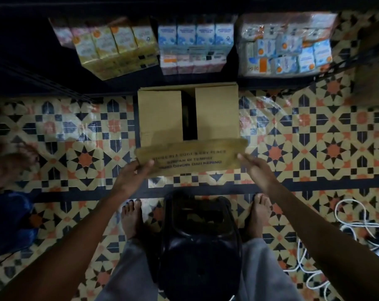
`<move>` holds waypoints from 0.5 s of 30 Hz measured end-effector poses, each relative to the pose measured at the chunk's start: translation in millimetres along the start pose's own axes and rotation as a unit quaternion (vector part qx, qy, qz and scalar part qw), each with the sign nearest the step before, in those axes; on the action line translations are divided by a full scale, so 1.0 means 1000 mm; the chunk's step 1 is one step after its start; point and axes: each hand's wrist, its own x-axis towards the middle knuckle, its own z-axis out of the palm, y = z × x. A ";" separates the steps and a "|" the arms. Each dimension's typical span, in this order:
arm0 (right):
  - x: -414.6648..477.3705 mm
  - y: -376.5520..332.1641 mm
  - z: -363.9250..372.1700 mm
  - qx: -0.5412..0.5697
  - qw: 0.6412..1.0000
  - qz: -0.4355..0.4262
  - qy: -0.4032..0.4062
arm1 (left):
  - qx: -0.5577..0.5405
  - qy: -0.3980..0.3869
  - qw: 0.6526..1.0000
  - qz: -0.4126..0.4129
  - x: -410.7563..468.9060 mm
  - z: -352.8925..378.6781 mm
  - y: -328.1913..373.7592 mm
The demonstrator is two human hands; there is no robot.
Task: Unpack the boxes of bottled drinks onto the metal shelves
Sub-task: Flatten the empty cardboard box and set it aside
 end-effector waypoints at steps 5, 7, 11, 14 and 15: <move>0.010 -0.001 0.025 -0.091 0.982 -0.020 0.164 | 0.045 0.046 0.996 -0.056 0.024 -0.007 0.006; 0.010 0.001 0.031 -0.127 0.974 0.014 0.185 | 0.072 0.007 0.995 -0.073 0.033 -0.010 -0.008; 0.011 0.022 0.027 -0.295 0.948 0.077 0.097 | 0.059 -0.136 0.978 -0.146 0.020 -0.011 -0.012; 0.010 0.030 0.025 -0.371 0.920 0.117 0.036 | 0.240 -0.244 0.934 -0.105 0.016 -0.015 -0.016; 0.011 0.029 0.026 -0.394 0.910 0.125 0.015 | 0.280 -0.247 0.923 -0.095 0.023 -0.018 -0.015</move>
